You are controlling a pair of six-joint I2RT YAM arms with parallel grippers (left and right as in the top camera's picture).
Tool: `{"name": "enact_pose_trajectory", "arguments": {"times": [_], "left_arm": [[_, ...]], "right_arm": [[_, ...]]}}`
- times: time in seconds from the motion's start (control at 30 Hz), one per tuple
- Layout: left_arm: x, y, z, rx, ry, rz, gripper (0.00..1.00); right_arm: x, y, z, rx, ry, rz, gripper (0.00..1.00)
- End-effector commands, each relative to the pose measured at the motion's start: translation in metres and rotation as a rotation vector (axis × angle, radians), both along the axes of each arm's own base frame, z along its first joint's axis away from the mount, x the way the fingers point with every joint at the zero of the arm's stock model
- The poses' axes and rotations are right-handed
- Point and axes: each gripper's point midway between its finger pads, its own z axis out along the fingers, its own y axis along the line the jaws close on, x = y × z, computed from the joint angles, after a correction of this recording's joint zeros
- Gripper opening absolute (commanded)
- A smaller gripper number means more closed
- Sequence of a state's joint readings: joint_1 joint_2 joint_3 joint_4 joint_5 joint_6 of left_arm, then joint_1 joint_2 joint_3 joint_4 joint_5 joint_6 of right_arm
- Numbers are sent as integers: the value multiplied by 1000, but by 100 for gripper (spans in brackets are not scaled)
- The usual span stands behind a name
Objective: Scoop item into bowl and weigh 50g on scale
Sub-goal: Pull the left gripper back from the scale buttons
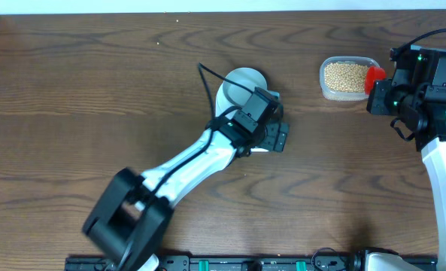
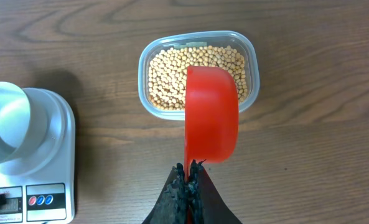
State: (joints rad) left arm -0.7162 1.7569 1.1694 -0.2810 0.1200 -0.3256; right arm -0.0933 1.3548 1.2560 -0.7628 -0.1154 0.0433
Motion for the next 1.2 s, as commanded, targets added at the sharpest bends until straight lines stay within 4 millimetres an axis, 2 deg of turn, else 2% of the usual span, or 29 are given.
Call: {"name": "enact_pose_trajectory", "arguments": {"times": [0.0,0.13,0.3,0.47,0.67,1.0,1.17], "left_arm": [[11,14,30,38,-102,37,91],[11,30,34,62,-88,64,91],[11,60,23,124,-27,103,91],[15,83,24,196,-44,44,91],[10,89,36,239,-86,-43,91],[2,102,70,215,-134,-26,91],[-4,112,80,237,-155,-57,91]], "right_arm": [[3,-3,6,-10,-14,-4,1],[3,-3,6,-10,-15,-3,1],[3,-3,6,-10,-15,-3,1],[3,-3,6,-10,-15,-3,1],[3,-3,6,-10,-15,-4,1],[4,-3,6,-10,-15,-3,1],[3,-3,6,-10,-15,-3,1]]}}
